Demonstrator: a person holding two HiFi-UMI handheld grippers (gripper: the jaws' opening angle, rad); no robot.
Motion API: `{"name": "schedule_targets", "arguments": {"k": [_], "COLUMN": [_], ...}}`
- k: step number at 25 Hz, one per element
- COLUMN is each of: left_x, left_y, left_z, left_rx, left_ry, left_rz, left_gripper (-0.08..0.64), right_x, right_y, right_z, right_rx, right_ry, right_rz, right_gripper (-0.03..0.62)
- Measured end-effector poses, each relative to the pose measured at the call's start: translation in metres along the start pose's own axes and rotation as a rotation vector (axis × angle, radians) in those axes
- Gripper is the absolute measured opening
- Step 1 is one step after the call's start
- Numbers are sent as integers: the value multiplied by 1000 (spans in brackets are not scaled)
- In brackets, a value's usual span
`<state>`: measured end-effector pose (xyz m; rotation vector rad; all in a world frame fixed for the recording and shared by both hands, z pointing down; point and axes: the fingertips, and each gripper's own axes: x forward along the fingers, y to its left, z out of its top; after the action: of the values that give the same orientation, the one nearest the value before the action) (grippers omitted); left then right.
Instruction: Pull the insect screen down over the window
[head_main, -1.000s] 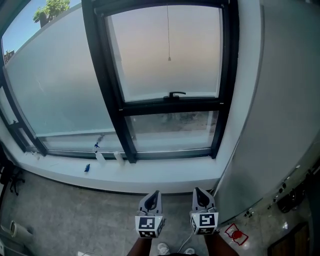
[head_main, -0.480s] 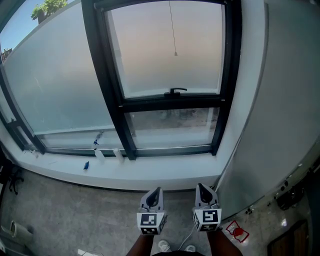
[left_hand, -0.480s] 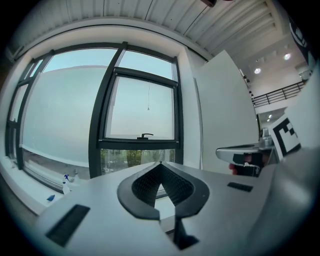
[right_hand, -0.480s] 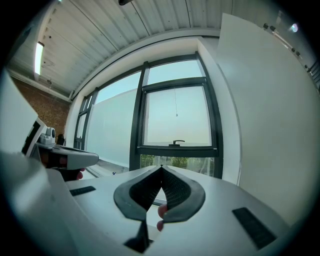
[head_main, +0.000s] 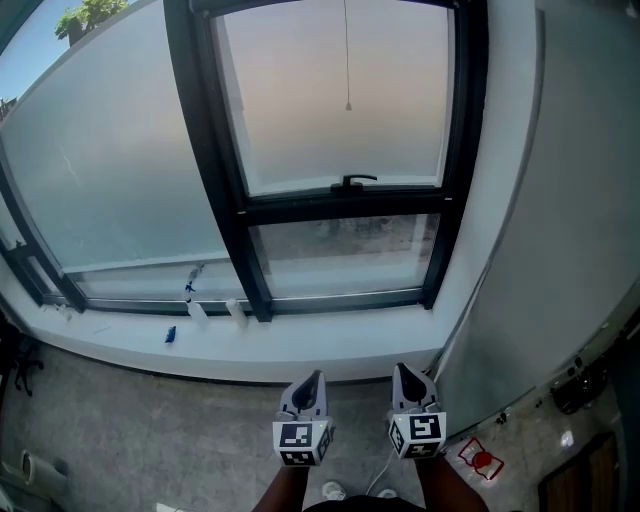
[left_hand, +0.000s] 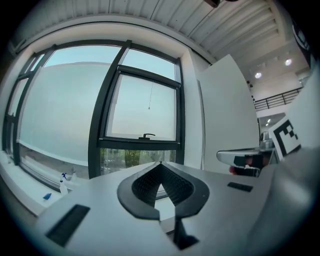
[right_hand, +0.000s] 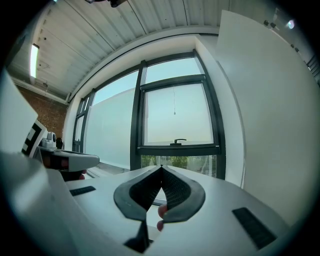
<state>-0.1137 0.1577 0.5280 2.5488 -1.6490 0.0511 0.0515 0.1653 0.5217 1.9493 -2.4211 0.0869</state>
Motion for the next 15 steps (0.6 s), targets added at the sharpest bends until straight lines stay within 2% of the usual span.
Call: {"name": "schedule_targets", "arguments": {"k": [3,9,15], "left_x": [3,5,10], "left_y": [11,28,38], "left_z": [5,5,-1], "left_rx": [-36,-15,-5], "left_ry": [-6,3,14], "left_rz": [-15,-38,-38], "left_gripper": [-5,-5,-5], "right_x": [4,6,12], "right_y": [4,10,20], "right_z": [3,-3,-9], "right_rx": [-14,-9,-32], "right_ry": [-4,14,29], "right_rz": [-10,-54,-48], "right_gripper": [2,2,2]}}
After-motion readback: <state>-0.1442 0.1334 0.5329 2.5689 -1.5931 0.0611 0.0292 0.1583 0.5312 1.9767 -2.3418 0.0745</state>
